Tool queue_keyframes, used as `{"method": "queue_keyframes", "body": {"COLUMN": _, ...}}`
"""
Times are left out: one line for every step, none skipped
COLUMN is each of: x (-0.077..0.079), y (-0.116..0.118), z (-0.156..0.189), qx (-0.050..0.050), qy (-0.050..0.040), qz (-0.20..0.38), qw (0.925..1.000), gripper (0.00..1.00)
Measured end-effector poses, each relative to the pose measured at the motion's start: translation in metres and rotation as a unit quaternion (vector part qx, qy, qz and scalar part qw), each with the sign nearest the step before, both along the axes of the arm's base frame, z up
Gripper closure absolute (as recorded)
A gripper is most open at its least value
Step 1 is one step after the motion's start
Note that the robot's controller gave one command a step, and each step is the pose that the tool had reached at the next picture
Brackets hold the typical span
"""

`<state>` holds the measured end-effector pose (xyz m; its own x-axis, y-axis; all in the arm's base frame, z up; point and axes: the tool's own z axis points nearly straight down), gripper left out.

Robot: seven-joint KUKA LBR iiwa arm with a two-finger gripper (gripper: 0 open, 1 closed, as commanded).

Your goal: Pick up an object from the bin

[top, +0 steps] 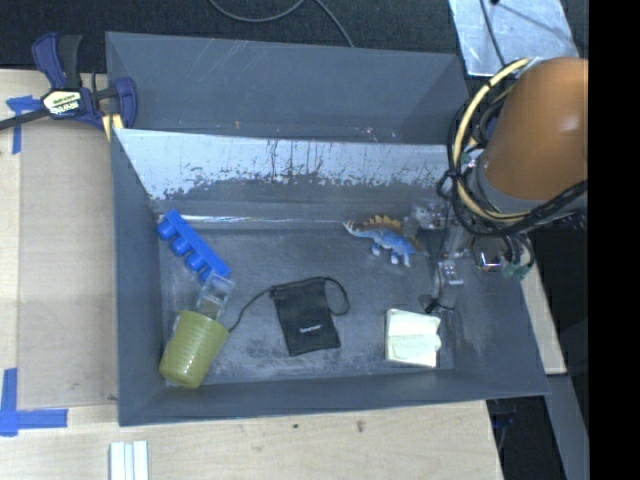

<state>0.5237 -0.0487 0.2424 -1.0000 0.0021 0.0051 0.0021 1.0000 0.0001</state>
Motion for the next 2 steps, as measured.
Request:
{"method": "queue_keyframes", "body": {"x": 0.002, "y": 0.000, "z": 0.005, "qx": 0.000, "qy": -0.0045, "qz": 0.001, "qw": 1.0000, "gripper": 0.00}}
{"method": "queue_keyframes", "body": {"x": -0.015, "y": -0.023, "z": -0.071, "qx": -0.001, "qy": -0.0053, "qz": -0.014, "qw": 0.9999, "gripper": 0.00}}
